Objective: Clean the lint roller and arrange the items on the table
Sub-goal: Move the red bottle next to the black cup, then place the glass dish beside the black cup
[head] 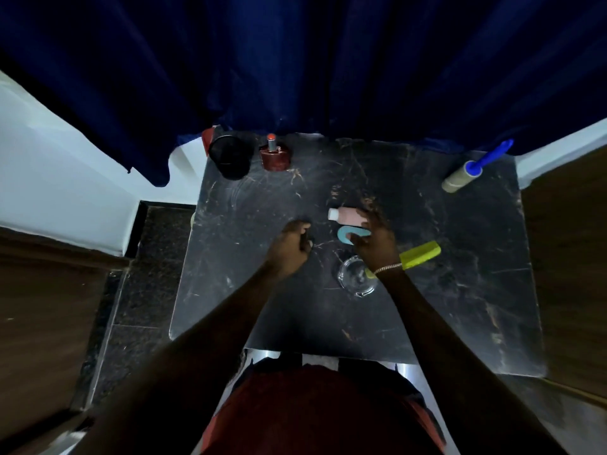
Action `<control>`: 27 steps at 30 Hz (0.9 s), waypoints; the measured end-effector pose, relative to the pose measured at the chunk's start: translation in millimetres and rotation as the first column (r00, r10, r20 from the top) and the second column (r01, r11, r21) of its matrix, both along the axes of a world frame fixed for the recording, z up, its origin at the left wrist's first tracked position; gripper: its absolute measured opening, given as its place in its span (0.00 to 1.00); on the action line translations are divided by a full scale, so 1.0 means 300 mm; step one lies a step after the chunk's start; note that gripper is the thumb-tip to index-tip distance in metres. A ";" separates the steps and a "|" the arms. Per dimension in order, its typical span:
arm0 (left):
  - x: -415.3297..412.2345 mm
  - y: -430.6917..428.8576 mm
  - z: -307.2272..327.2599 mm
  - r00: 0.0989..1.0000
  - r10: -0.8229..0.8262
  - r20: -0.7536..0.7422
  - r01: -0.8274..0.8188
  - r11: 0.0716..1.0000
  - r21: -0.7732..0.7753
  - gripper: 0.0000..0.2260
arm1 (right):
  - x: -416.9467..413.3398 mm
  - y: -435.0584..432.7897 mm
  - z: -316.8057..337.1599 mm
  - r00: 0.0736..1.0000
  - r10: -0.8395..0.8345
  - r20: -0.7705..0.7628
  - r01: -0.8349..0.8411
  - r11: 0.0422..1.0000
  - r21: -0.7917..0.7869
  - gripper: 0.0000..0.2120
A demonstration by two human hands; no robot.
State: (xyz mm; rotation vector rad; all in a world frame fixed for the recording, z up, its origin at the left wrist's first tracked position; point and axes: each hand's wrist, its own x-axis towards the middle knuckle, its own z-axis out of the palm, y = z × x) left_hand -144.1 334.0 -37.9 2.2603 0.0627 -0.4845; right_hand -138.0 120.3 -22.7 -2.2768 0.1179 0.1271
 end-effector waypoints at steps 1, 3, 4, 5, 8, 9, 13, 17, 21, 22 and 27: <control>-0.019 -0.038 0.009 1.000 -0.016 -0.007 0.016 1.000 0.002 0.21 | -0.040 -0.026 -0.002 1.000 -0.016 -0.001 0.016 1.000 -0.016 0.26; -0.051 -0.111 0.012 0.998 -0.043 -0.040 0.043 0.999 -0.006 0.20 | -0.112 -0.069 -0.012 0.997 -0.076 0.003 0.076 0.995 -0.058 0.25; -0.066 -0.145 0.011 0.997 -0.052 -0.062 0.052 0.999 -0.005 0.20 | -0.146 -0.089 -0.018 0.993 -0.116 -0.008 0.115 0.990 -0.082 0.24; -0.080 -0.178 0.007 0.994 -0.060 -0.090 0.061 0.998 0.008 0.20 | -0.176 -0.110 -0.024 0.986 -0.163 -0.041 0.158 0.983 -0.098 0.24; -0.110 -0.261 -0.016 0.978 -0.096 -0.184 0.107 0.993 0.051 0.21 | -0.250 -0.157 -0.049 0.931 -0.293 -0.217 0.269 0.954 -0.134 0.22; -0.120 -0.288 -0.020 0.970 -0.114 -0.217 0.131 0.989 0.066 0.21 | -0.267 -0.168 -0.056 0.915 -0.308 -0.259 0.271 0.948 -0.168 0.20; -0.134 -0.366 -0.021 0.957 -0.107 -0.268 0.150 0.978 0.146 0.16 | -0.298 -0.173 -0.072 0.893 -0.279 -0.354 0.277 0.959 -0.058 0.16; -0.132 -0.400 -0.022 0.959 -0.060 -0.278 0.112 0.978 0.177 0.17 | -0.306 -0.166 -0.083 0.884 -0.265 -0.386 0.279 0.960 -0.022 0.16; -0.132 -0.416 -0.024 0.962 -0.001 -0.274 0.051 0.983 0.176 0.16 | -0.301 -0.169 -0.088 0.824 -0.323 -0.466 0.428 0.893 0.137 0.15; -0.131 -0.418 -0.024 0.962 0.010 -0.272 0.039 0.984 0.175 0.15 | -0.299 -0.170 -0.090 0.800 -0.330 -0.501 0.472 0.862 0.186 0.15; -0.130 -0.425 -0.020 0.953 0.077 -0.292 -0.046 0.993 0.110 0.11 | -0.299 -0.171 -0.086 0.754 -0.314 -0.577 0.567 0.755 0.329 0.11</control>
